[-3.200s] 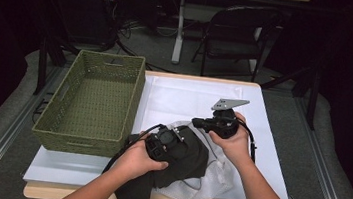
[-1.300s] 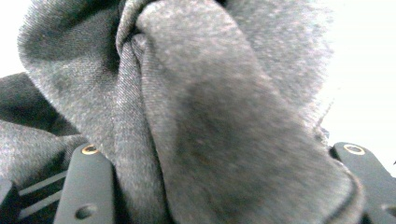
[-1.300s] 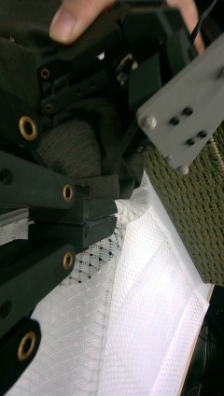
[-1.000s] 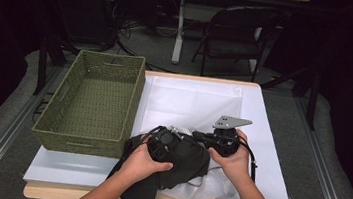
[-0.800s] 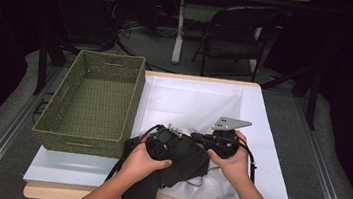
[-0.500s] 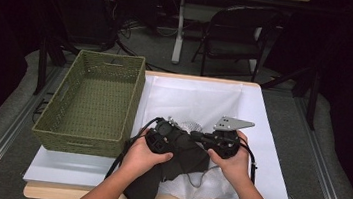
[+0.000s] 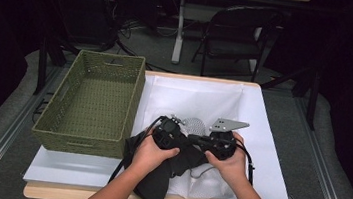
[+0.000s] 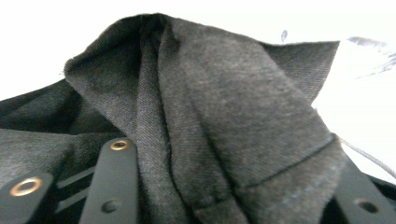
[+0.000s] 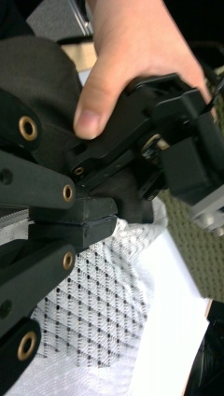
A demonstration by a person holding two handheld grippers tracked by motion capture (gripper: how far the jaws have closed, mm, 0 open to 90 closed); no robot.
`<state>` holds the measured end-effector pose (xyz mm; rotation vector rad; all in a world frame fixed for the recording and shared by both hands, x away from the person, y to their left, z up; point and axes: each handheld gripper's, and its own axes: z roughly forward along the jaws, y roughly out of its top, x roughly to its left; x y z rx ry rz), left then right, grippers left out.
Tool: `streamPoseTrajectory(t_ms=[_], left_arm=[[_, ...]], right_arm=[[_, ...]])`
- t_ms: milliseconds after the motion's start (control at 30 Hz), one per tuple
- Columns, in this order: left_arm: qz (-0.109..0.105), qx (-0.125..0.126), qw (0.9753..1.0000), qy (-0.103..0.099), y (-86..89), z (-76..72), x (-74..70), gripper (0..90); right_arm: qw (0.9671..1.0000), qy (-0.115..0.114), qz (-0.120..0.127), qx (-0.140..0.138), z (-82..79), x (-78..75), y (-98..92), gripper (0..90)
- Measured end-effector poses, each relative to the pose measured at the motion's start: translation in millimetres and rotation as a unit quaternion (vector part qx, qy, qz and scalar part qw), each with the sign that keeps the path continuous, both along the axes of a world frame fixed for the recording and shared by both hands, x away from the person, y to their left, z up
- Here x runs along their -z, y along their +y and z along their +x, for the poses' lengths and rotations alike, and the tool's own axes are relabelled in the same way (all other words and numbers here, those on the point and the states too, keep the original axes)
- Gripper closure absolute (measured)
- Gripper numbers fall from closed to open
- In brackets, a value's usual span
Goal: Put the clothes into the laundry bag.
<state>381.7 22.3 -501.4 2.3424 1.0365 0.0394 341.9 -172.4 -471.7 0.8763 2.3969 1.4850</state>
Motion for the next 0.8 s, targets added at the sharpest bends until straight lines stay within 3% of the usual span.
streamPoseTrajectory(t_ms=[333, 567, 733, 800], left_arm=[[0.008, -0.004, 0.9999, -0.01, -0.2, -10.8, -9.9, 41.8], [0.012, -0.008, 0.9994, -0.032, 1.3, -16.3, -6.3, 38.6], [-0.005, -0.016, 0.9998, -0.015, 3.8, -13.7, -2.8, 38.9], [0.0, -0.016, 0.9998, -0.009, 3.5, -14.3, -2.6, 38.3]], right_arm=[[0.9996, -0.007, -0.023, 0.016, 4.4, 7.4, -2.3, 90.0], [0.9995, -0.005, -0.024, 0.019, 5.8, 8.9, -3.5, 90.0], [0.9995, -0.007, -0.024, 0.017, 5.6, 9.7, -2.1, 90.0], [0.9995, -0.005, -0.024, 0.018, 5.1, 10.2, -1.4, 90.0]])
